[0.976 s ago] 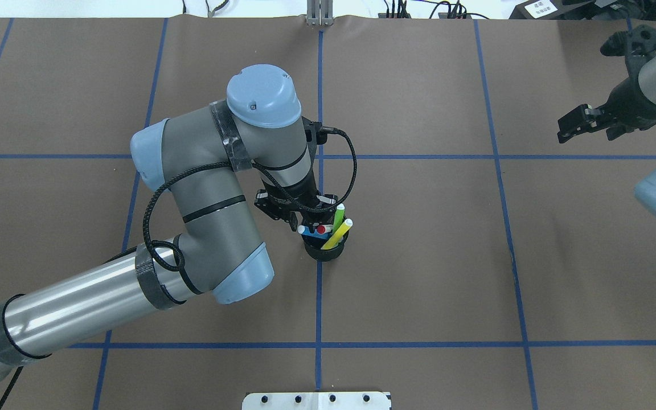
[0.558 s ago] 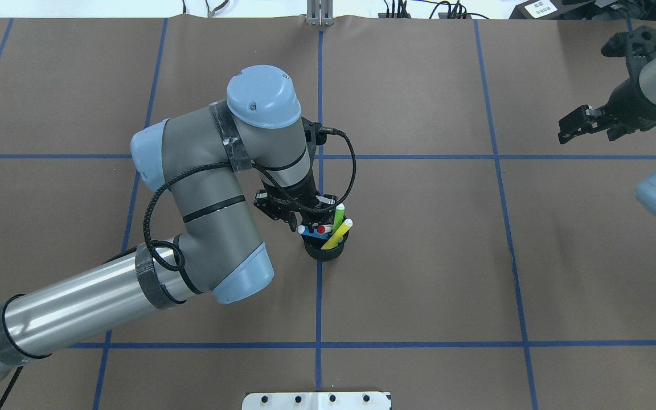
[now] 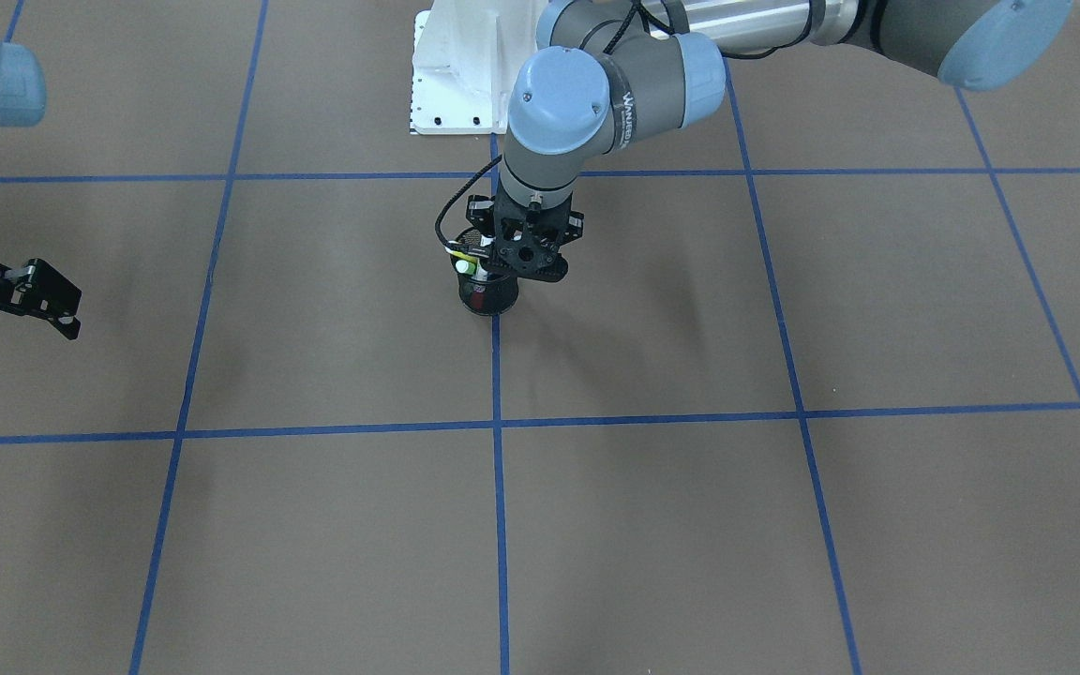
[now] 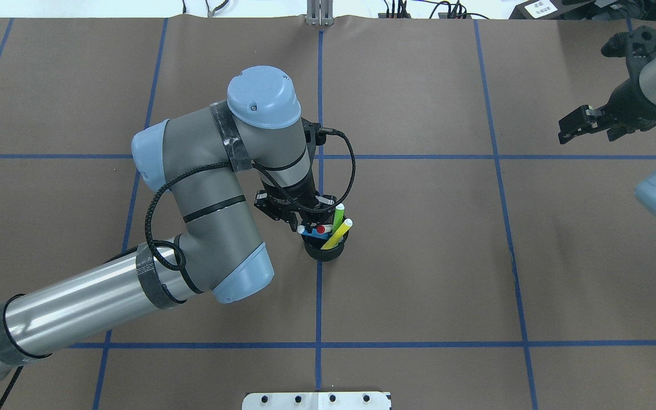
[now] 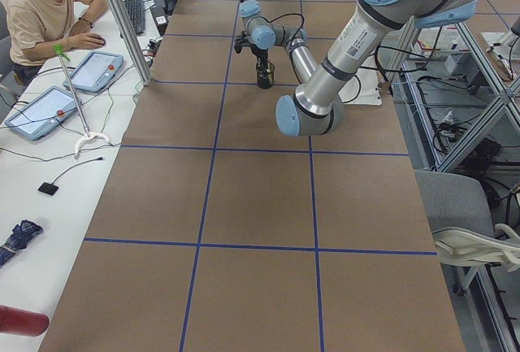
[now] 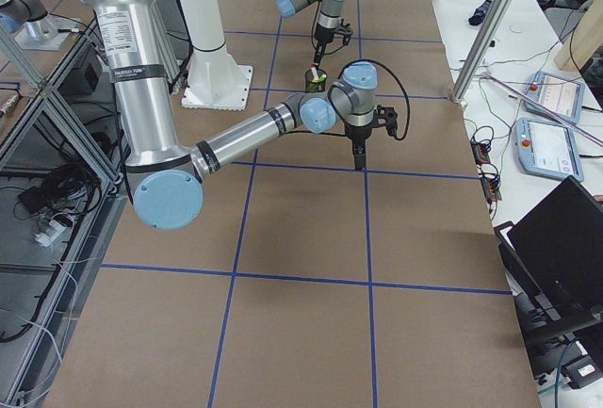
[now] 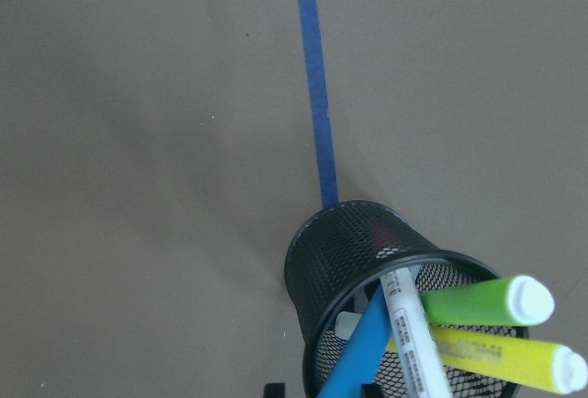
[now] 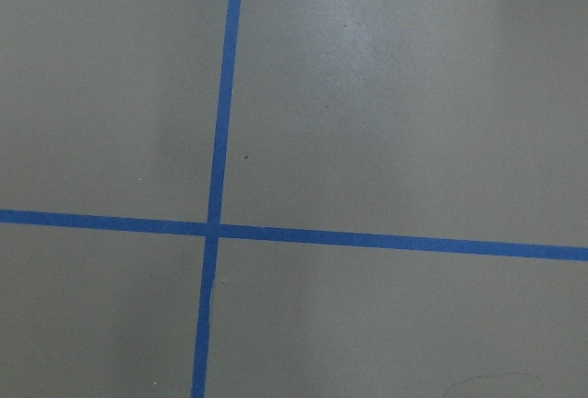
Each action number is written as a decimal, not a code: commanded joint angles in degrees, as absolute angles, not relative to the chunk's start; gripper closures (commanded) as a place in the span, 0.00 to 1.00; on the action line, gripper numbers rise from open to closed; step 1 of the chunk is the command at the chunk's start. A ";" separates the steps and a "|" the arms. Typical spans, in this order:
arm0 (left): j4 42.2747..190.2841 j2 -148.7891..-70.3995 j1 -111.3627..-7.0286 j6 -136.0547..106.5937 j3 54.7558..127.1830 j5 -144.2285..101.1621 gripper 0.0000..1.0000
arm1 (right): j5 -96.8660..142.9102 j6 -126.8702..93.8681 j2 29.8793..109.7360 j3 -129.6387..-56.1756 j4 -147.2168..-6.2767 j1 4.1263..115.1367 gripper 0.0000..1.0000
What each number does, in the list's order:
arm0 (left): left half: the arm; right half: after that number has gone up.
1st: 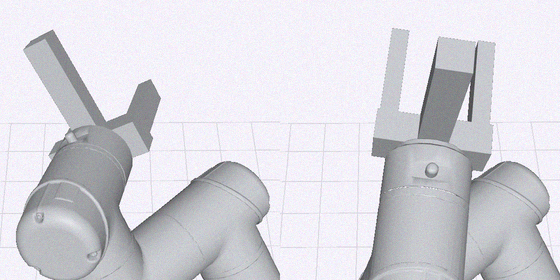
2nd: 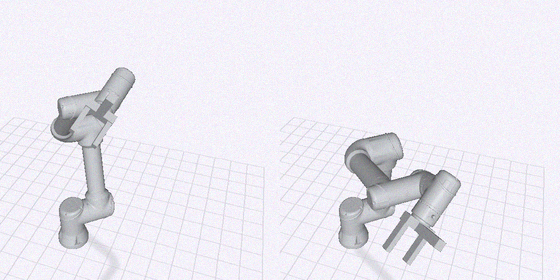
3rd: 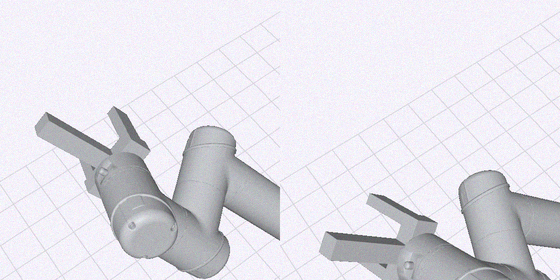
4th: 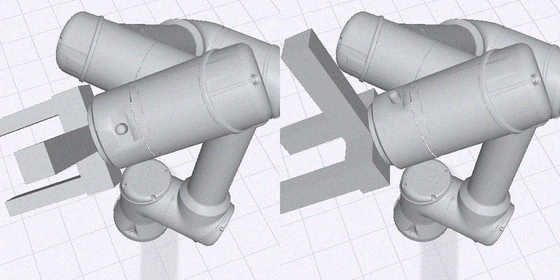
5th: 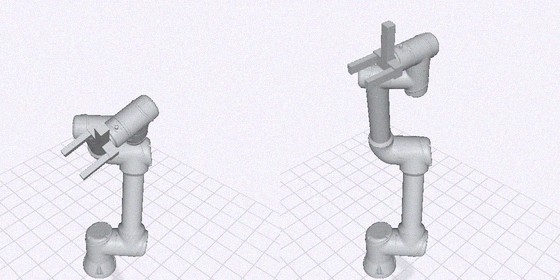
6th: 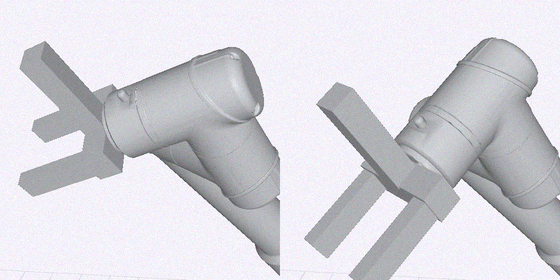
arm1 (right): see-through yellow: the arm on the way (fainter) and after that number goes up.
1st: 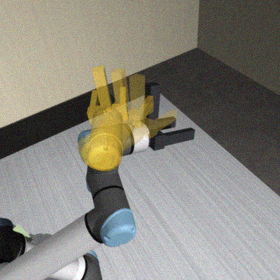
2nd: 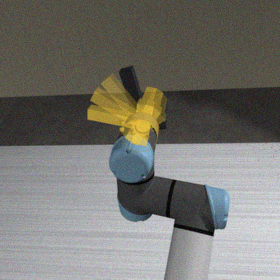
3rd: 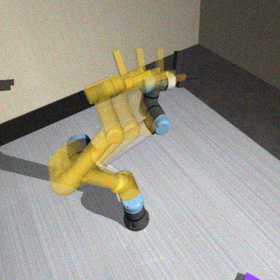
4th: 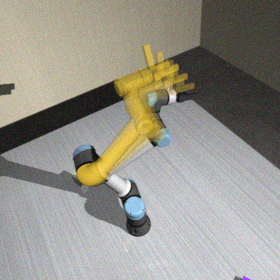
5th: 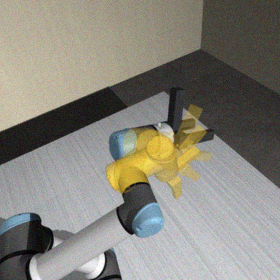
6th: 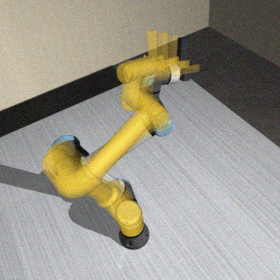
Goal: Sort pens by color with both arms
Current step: 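Lower the left gripper onto the blue marker in the cup and close, then lift the blue marker out of the cup with the left gripper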
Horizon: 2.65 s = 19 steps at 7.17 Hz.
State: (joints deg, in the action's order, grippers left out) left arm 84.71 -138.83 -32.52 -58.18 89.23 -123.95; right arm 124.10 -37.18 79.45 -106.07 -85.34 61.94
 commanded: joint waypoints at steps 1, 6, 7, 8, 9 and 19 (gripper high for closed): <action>84.73 -138.87 -32.52 -58.18 89.38 -124.01 0.73 | 124.10 -37.18 79.45 -106.00 -85.34 61.96 0.00; 84.64 -139.13 -32.52 -58.18 91.31 -124.10 0.90 | 124.10 -37.18 79.45 -106.00 -85.34 61.96 0.00; 84.46 -139.13 -32.52 -58.18 91.93 -124.10 0.91 | 124.10 -37.18 79.45 -106.00 -85.34 61.96 0.00; 82.29 -139.04 -32.52 -58.18 94.02 -124.10 0.94 | 124.10 -37.18 79.45 -106.00 -85.25 61.96 0.00; 80.18 -138.96 -32.61 -58.18 96.22 -124.01 0.98 | 124.10 -37.18 79.45 -106.08 -85.25 61.96 0.00; 73.20 -138.69 -41.30 -63.76 108.98 -123.14 1.00 | 124.10 -37.18 79.45 -106.00 -84.99 61.96 0.00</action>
State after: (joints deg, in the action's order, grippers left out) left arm 72.24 -138.69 -40.47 -60.15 108.31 -123.65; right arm 124.10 -37.25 79.45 -106.07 -85.01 61.96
